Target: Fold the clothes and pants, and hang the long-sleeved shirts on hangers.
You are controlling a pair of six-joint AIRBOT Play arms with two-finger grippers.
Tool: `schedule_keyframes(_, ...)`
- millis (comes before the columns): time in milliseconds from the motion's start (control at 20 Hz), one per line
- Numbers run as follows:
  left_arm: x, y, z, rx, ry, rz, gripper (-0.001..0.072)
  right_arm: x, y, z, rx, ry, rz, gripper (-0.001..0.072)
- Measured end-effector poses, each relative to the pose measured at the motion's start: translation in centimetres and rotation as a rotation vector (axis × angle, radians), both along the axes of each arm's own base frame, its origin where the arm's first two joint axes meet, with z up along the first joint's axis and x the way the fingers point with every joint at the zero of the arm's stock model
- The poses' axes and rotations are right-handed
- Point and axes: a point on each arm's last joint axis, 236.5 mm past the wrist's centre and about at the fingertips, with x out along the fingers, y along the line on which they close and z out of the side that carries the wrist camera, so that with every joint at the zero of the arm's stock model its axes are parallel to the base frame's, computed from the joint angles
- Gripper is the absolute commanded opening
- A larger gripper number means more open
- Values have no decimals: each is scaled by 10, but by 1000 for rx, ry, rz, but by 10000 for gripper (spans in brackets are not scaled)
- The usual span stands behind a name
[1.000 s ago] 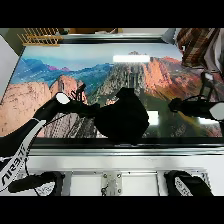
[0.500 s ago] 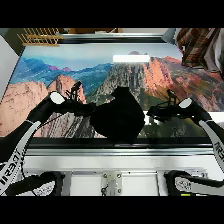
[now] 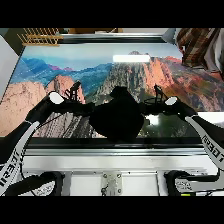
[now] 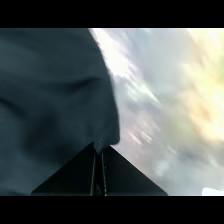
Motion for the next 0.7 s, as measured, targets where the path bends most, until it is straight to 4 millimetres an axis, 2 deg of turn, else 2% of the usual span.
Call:
schedule_keyframes(50, 6, 6, 10, 18, -28, 8, 9, 8, 1, 15, -1, -38, 14, 7)
schedule_keyframes(150, 21, 24, 50, 69, -129, 14, 9, 26, 1, 67, -8, -146, 55, 7)
schedule_keyframes(250, 29, 38, 110, 113, -270, 5, 9, 36, 2, 140, -27, -283, 120, 7)
schedule_keyframes(350, 23, 45, 170, 148, -414, -7, 9, 31, 5, 218, -34, -412, 157, 7)
schedule_keyframes(400, 15, 47, 195, 166, -478, -17, 10, 25, 6, 250, -34, -468, 164, 7)
schedule_keyframes(450, 4, 47, 214, 183, -528, -28, 10, 16, 7, 279, -36, -519, 171, 7)
schedule_keyframes(500, -6, 47, 225, 198, -561, -40, 9, 7, 6, 298, -38, -549, 169, 7)
schedule_keyframes(550, -19, 45, 230, 210, -577, -58, 10, -3, 5, 312, -42, -563, 169, 7)
schedule_keyframes(600, -31, 42, 226, 220, -577, -80, 11, -12, 4, 318, -51, -559, 170, 7)
schedule_keyframes(650, -44, 37, 216, 231, -562, -110, 175, -21, 2, 316, -64, -537, 177, 8)
schedule_keyframes(700, -55, 33, 203, 240, -541, -141, 502, -28, 0, 309, -82, -506, 185, 8)
